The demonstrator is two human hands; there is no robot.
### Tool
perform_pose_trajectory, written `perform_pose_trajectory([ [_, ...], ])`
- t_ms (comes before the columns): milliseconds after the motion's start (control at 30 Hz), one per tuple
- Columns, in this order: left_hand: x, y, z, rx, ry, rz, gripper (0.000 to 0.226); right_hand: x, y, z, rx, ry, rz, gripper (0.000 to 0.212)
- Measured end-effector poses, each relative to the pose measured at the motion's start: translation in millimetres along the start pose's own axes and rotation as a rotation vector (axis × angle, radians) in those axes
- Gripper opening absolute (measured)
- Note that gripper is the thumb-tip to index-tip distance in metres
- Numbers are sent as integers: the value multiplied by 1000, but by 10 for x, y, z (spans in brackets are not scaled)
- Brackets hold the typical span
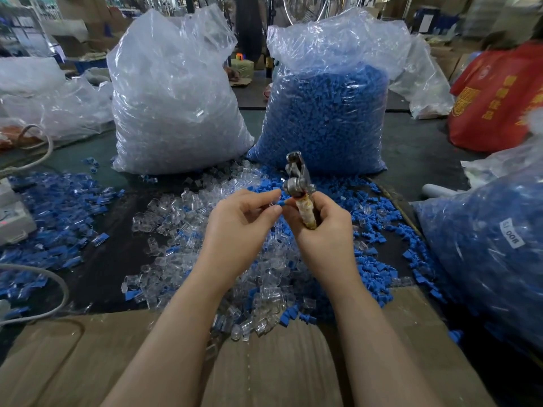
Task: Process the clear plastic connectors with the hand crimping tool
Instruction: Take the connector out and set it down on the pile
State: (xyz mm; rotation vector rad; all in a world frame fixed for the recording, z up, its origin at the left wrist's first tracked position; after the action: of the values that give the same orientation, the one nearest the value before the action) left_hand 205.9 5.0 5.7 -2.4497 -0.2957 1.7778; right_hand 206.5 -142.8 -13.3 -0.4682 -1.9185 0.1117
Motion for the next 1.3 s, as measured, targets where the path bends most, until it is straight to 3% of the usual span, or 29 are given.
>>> perform_pose_trajectory([
  [400, 38, -27, -2, -14, -16, 47, 20, 54, 23, 13, 51, -7, 14, 28],
  [533, 43, -54, -5, -27, -26, 99, 30, 12, 3, 0, 77, 15, 62, 22],
  [900, 3, -133, -27, -19, 101, 85, 47, -129, 35, 3, 286, 59, 313, 20],
  [1300, 13, -161, -19, 13, 188, 14, 47, -137, 68, 23, 345, 35, 369, 16],
])
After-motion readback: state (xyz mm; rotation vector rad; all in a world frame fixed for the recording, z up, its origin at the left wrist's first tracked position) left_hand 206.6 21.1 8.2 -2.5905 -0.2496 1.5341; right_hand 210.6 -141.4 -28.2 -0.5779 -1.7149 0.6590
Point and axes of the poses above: each hand's wrist, its own z-axis away from the middle knuckle, its own y-axis out of the palm, x = y × z, the point moved 6 cm from there along -z, towards the middle knuckle, and after that the axes turned 5 degrees about z, right-handed, at the moved point
